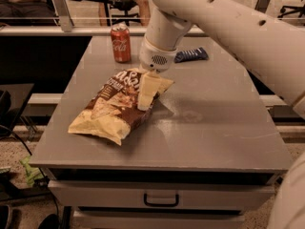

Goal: Pick brown chip bag

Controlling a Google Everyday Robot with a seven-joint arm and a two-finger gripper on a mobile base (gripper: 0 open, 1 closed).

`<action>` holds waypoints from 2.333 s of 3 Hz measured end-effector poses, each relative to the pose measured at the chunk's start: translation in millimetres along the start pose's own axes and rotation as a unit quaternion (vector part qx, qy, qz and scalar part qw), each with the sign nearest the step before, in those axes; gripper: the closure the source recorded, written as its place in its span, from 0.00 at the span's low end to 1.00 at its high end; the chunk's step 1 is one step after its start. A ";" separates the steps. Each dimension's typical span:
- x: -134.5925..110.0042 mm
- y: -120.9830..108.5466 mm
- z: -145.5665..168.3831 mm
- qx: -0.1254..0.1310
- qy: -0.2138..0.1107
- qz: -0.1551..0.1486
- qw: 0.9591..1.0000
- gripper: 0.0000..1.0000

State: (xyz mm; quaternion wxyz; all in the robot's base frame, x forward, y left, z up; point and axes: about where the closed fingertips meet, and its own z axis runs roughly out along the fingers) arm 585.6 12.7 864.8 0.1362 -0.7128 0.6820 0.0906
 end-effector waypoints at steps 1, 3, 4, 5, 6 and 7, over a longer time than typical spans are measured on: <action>-0.9 0.4 -0.3 -0.006 -0.003 0.001 1.000 0.64; 6.1 4.8 -44.2 -0.004 -0.058 0.003 0.998 1.00; 6.1 13.0 -83.1 0.002 -0.104 -0.006 0.995 1.00; -0.8 20.2 -117.6 0.006 -0.146 -0.022 0.989 1.00; -12.6 22.9 -142.6 0.005 -0.182 -0.037 0.983 1.00; -17.5 19.3 -145.5 0.012 -0.190 -0.038 0.981 1.00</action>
Offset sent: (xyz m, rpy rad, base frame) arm -0.0068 -0.0188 0.0314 0.0910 0.0327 -0.0061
